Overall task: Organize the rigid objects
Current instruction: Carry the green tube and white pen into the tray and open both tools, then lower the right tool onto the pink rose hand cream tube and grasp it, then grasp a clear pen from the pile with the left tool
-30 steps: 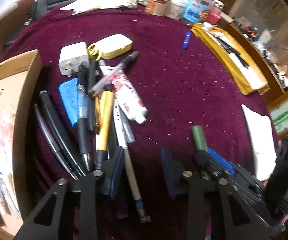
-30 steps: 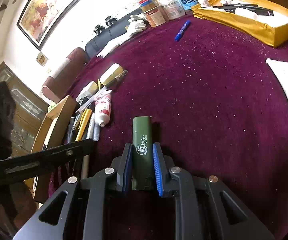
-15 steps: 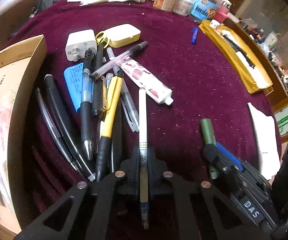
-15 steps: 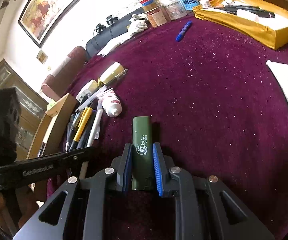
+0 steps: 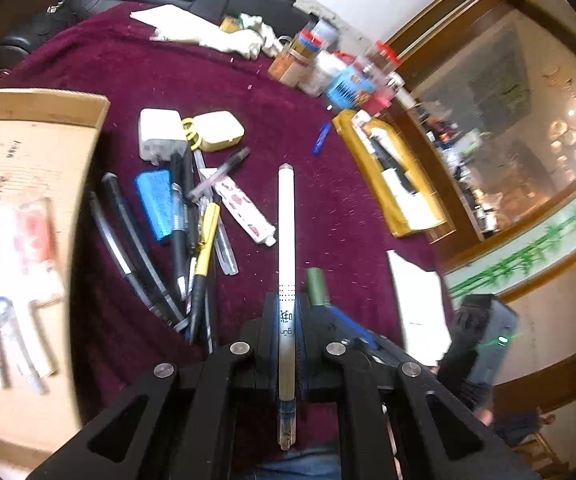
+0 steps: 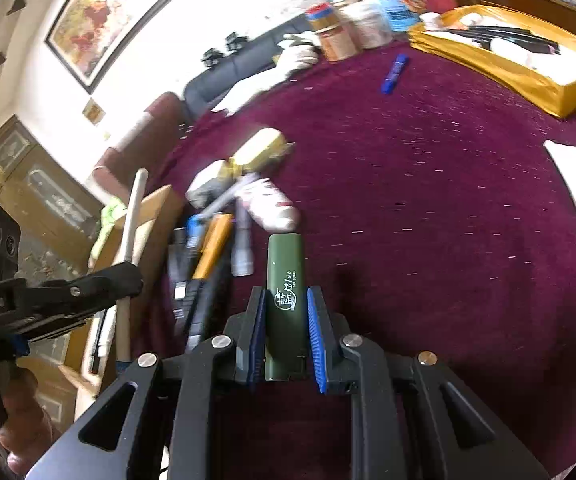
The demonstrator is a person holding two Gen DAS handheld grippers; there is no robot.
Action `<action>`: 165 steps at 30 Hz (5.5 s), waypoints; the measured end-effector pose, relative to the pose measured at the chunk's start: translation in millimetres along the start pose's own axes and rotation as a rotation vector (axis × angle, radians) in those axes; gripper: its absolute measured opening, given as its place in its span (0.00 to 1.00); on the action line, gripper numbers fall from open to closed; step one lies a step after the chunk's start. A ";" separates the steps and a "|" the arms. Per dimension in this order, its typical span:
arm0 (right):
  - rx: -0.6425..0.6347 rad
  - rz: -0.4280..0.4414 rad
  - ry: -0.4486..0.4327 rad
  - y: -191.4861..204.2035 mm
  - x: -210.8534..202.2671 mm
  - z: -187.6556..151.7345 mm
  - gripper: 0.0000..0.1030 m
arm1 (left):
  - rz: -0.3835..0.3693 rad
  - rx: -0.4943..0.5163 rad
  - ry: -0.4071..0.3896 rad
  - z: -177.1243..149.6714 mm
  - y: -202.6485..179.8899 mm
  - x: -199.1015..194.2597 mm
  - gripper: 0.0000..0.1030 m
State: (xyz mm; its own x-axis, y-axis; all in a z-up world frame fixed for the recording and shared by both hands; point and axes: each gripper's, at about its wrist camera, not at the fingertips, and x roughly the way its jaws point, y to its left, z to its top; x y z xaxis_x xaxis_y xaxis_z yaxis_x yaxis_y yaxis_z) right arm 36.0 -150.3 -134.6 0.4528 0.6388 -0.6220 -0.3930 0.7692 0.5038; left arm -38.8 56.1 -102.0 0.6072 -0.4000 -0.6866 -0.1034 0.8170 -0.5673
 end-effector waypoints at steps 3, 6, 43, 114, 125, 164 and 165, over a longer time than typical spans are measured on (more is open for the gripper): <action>-0.009 0.051 0.016 19.8 -0.9 -3.0 0.19 | -0.009 -0.024 -0.024 -6.7 15.5 -33.8 0.06; -0.050 0.114 0.024 46.0 -5.6 -6.1 0.19 | 0.007 -0.069 -0.071 -12.5 43.0 -72.9 0.06; -0.465 0.101 0.216 219.3 109.8 -43.1 0.33 | 0.554 -0.088 -0.114 -14.7 187.0 -90.3 0.59; 0.085 0.154 0.078 -8.4 37.9 33.9 0.76 | 0.318 0.178 -0.198 -33.6 23.3 -17.9 0.76; -0.086 -0.021 0.117 11.0 90.0 93.8 0.63 | 0.304 0.137 -0.208 -20.5 40.1 -24.3 0.76; -0.097 -0.107 0.060 -24.5 36.3 28.7 0.28 | 0.364 0.313 0.174 109.8 -29.9 138.6 0.08; -0.102 -0.112 0.060 -23.5 36.2 28.2 0.28 | 0.313 0.284 0.155 104.8 -28.8 119.7 0.08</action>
State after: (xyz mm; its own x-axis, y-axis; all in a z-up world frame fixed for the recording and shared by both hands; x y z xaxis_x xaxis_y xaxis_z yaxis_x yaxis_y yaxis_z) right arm 84.3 -144.8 -152.1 0.4512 0.5445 -0.7071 -0.4230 0.8281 0.3679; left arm 119.5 28.2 -120.1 0.4540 -0.1551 -0.8774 -0.0302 0.9815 -0.1892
